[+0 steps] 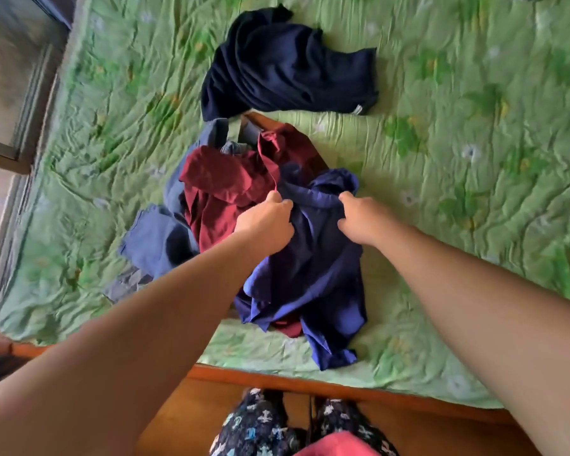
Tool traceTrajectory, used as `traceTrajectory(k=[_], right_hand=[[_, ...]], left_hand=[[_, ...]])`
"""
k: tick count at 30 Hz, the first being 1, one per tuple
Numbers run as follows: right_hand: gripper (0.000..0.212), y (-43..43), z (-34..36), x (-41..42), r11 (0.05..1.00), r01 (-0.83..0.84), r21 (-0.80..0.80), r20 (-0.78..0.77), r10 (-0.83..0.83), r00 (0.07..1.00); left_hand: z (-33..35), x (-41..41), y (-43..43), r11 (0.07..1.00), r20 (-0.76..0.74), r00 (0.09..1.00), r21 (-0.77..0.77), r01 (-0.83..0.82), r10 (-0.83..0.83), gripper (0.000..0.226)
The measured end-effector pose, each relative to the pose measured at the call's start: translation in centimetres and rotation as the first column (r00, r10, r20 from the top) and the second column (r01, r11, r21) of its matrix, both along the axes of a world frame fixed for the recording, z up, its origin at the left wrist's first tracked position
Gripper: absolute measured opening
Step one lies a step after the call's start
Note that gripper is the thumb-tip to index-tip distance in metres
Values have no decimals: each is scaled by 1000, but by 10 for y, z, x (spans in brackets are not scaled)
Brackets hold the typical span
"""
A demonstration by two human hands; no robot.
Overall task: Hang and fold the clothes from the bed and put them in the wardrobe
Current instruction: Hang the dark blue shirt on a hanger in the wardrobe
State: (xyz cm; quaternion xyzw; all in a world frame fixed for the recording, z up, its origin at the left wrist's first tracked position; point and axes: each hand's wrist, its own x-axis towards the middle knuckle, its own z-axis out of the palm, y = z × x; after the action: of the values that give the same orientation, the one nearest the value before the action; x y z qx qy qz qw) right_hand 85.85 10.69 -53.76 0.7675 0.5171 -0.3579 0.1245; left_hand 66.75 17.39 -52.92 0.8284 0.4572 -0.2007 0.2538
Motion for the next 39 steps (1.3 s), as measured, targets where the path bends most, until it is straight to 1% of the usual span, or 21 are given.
traceTrajectory(k=[3,5,7,9,10,11,13,14,16,18,20,22,23,24,26,29,32,33,35,37,39], right_hand=[[61,30,-30,0,994,107,8,-81,-106,991],[66,43,-50,-4,983,182,-13,-143,-182,973],[61,47,-68,-8,964,255,-78,-181,-265,947],[48,41,-81,-13,941,309,-140,-214,-333,918],[45,34,-86,-16,939,316,-137,-226,-340,913],[45,25,-91,-19,944,315,-100,-238,-330,914],[44,6,-96,-25,930,365,45,-249,-343,906],[44,-5,-97,-28,896,431,109,-274,-390,879],[45,-21,-89,-33,779,594,200,-357,-507,785],[32,-29,-72,-35,641,731,234,-426,-608,670],[16,-30,-48,-35,546,800,249,-484,-645,591],[28,-27,-21,-32,493,826,272,-554,-621,554],[33,-25,-5,-29,497,815,298,-558,-603,571],[35,-24,13,-26,523,783,337,-547,-568,615],[38,-21,59,-20,587,695,416,-545,-451,707],[36,-21,139,-14,668,531,522,-515,-249,820],[37,-28,210,-9,700,361,616,-451,-62,890],[38,-31,231,-8,693,327,642,-435,-22,900],[39,-37,268,-6,679,277,679,-405,32,914],[36,-43,299,-3,660,232,715,-366,70,928],[36,-49,323,3,626,193,755,-312,85,946]], left_hand=[[-30,9,23,1000,-3,1000,22,4,-4,56],[-45,15,34,1000,-76,997,-16,21,-22,72],[-54,21,42,995,-146,987,-77,61,-72,80],[-60,25,45,987,-156,983,-140,75,-97,85],[-62,25,45,984,-149,984,-162,71,-96,85],[-63,24,44,981,-144,985,-182,70,-97,83],[-66,19,36,972,-157,978,-214,101,-136,72],[-65,16,30,965,-167,972,-231,122,-163,63],[-59,10,15,946,-173,966,-297,133,-191,50],[-48,7,0,900,-146,971,-421,111,-188,47],[-36,3,-11,855,-92,992,-518,27,-88,46],[-16,2,-15,858,18,994,-507,-81,105,41],[-3,3,-14,882,82,979,-452,-131,188,39],[10,4,-13,908,149,957,-379,-176,248,39],[41,7,-6,947,275,918,-228,-228,287,47],[95,12,8,982,414,891,-73,-174,188,65],[142,24,15,1000,442,897,-10,9,-4,83],[155,29,15,997,461,884,17,81,-80,82],[178,39,12,982,553,814,47,183,-178,66],[210,48,1,978,603,784,-32,207,-147,49],[240,54,-14,974,590,802,-111,197,-95,40]])
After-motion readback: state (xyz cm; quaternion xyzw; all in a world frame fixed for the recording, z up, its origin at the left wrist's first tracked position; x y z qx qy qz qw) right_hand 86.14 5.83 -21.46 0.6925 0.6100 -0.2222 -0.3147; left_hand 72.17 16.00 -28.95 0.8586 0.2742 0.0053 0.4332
